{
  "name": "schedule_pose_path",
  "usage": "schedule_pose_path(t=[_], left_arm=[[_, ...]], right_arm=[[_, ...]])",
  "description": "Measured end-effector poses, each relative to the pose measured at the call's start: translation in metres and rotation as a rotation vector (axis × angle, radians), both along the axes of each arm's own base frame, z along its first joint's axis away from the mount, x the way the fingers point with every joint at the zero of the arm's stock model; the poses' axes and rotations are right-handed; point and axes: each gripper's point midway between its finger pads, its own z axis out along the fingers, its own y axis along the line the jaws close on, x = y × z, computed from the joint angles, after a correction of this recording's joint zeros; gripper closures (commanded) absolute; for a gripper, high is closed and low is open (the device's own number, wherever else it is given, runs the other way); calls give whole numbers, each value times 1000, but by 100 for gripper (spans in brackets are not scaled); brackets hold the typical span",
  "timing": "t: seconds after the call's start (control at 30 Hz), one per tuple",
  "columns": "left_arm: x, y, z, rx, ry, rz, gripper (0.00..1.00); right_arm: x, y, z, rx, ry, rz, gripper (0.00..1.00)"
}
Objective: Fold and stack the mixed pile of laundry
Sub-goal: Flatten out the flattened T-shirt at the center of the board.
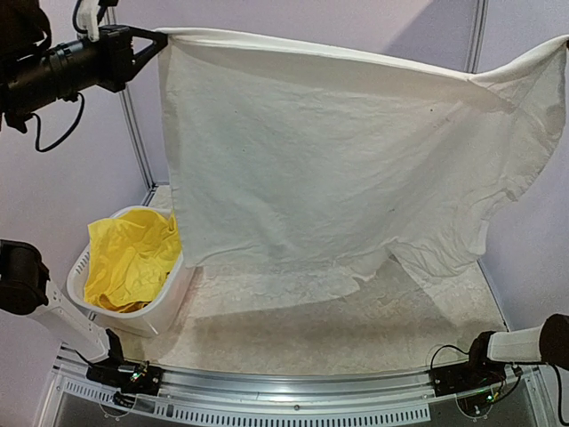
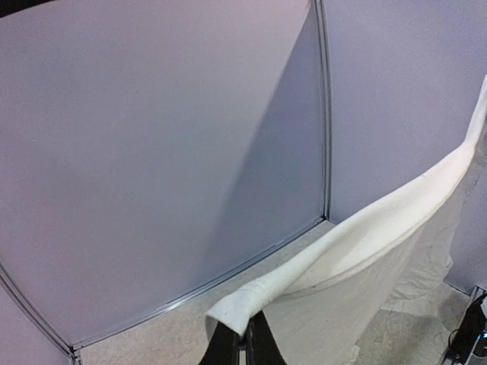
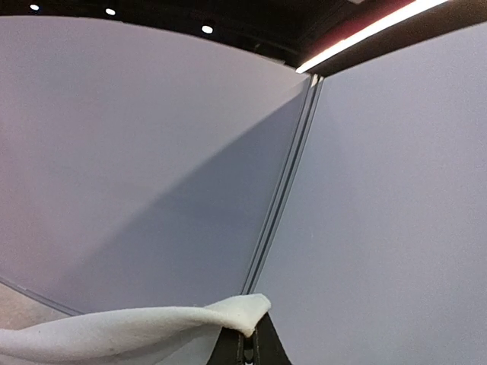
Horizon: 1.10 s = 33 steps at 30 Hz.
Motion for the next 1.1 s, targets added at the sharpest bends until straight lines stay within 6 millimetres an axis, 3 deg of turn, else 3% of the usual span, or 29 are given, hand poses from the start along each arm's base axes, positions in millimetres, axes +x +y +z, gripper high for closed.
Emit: schedule_pose_path(t=[0.13, 0.23, 0.33, 0.4, 0.47, 0.53, 0.6, 0.63, 0.73, 0.8, 0.87, 0.97, 1.1], left_arm=[[-18, 7, 15, 2, -66, 2, 100], [-21, 9, 23, 26, -115, 34, 100], [-10, 8, 24, 78, -156, 116, 100], [4, 2, 14, 138, -164, 186, 100], [22, -6, -4, 193, -142, 230, 100], [53, -14, -36, 242, -81, 276, 100], [90, -19, -85, 302, 15, 313, 100], [110, -21, -119, 337, 82, 325, 100], [153, -28, -222, 431, 292, 321, 100], [177, -35, -292, 487, 441, 307, 100], [197, -44, -348, 520, 559, 293, 100], [222, -53, -411, 556, 689, 289, 100], [255, -55, -458, 561, 776, 312, 100]], right_arm=[[-35, 8, 30, -33, -118, -20, 100], [-44, 9, 42, -45, -169, -30, 100], [-33, 5, 39, -43, -161, -29, 100], [-13, -1, 27, -35, -127, -29, 100], [19, -11, 0, -14, -51, -26, 100], [59, -23, -44, 15, 63, -24, 100], [95, -34, -96, 45, 186, -17, 100], [113, -39, -127, 58, 248, -13, 100], [158, -52, -246, 122, 492, -3, 100], [178, -59, -326, 162, 661, -4, 100], [189, -63, -381, 181, 784, -8, 100], [215, -68, -436, 188, 912, -17, 100], [265, -73, -467, 163, 980, -29, 100]])
